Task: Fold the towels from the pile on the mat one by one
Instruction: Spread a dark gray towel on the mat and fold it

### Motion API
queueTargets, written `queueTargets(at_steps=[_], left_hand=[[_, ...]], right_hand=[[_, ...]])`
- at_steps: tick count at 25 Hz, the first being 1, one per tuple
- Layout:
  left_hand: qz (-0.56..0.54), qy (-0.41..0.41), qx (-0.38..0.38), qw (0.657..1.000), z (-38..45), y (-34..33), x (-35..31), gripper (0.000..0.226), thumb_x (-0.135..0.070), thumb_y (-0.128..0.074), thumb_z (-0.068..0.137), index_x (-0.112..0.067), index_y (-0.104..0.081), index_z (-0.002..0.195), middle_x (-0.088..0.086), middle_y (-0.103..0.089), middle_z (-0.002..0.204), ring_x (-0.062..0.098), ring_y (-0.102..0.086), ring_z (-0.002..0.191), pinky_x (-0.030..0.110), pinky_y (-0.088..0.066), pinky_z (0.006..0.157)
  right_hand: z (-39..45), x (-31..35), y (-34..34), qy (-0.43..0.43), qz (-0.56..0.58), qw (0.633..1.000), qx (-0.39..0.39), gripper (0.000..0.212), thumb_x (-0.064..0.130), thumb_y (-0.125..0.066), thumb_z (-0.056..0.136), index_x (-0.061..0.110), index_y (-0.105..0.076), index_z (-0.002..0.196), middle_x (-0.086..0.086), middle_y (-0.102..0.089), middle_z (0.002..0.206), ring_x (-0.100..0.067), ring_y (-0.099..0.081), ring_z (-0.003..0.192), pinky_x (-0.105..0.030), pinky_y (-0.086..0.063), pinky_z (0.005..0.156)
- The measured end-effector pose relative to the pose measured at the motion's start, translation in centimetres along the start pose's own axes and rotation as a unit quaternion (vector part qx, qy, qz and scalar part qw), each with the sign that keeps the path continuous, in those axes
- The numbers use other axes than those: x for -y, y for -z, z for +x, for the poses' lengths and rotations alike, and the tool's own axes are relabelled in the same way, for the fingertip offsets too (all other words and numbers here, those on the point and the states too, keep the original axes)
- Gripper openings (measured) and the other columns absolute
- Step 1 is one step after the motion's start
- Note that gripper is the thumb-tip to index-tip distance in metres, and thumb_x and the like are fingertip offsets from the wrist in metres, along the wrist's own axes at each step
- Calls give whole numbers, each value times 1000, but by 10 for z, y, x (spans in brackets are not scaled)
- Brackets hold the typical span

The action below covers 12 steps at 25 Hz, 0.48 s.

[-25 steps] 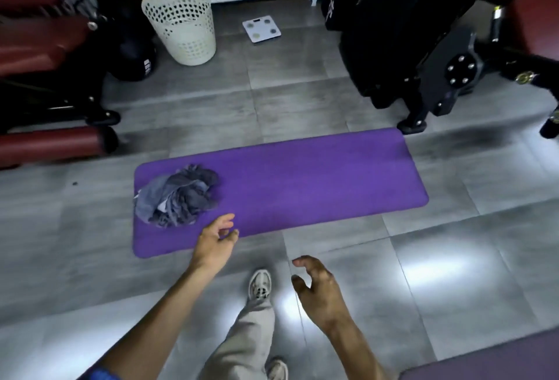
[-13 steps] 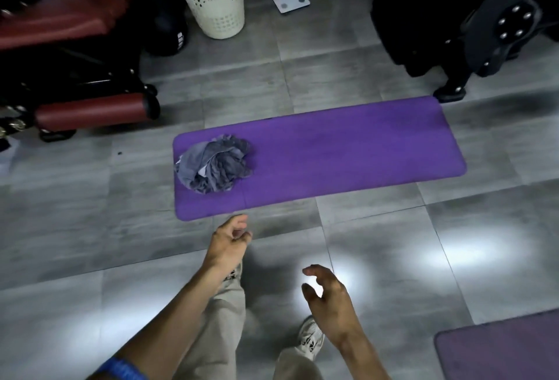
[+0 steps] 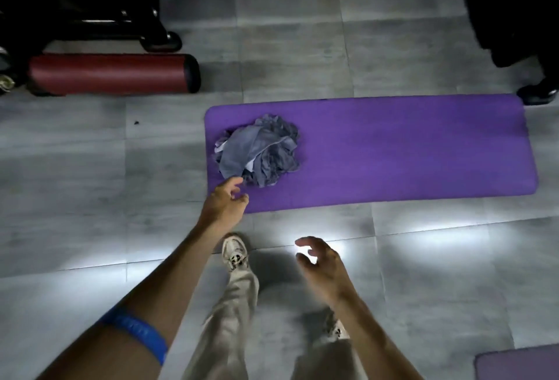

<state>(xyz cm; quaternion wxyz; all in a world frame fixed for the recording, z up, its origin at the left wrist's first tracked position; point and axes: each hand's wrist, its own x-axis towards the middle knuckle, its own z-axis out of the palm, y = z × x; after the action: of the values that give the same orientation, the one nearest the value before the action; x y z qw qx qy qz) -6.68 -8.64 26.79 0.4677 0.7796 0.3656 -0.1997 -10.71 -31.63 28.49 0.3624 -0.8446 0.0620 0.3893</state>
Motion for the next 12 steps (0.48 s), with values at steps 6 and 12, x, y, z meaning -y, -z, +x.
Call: queueTargets(at_steps=[6,12], left_hand=[[60,48,65,995,137,-4,75,51,-23,-60,89,-21,-50,138,11,-57,134,25,-57,119,36,-48,97],[-20,124,27,992,274,-81,178,50,-18,-65,88,-21,-52,136,8,-58,128,19,-56,104,31,-49,82]], right_hand=[[190,19,-74,-31,-30,998,41,26,11,-55,91,21,-69,110,9,-67,102,-14,-65,91,-13,-49,77],[395,-18,-153,-48,-14,995,82,22,12,-65,87,18,-72,108,-4,-72,112,-12,-62,92,-22,-45,80]])
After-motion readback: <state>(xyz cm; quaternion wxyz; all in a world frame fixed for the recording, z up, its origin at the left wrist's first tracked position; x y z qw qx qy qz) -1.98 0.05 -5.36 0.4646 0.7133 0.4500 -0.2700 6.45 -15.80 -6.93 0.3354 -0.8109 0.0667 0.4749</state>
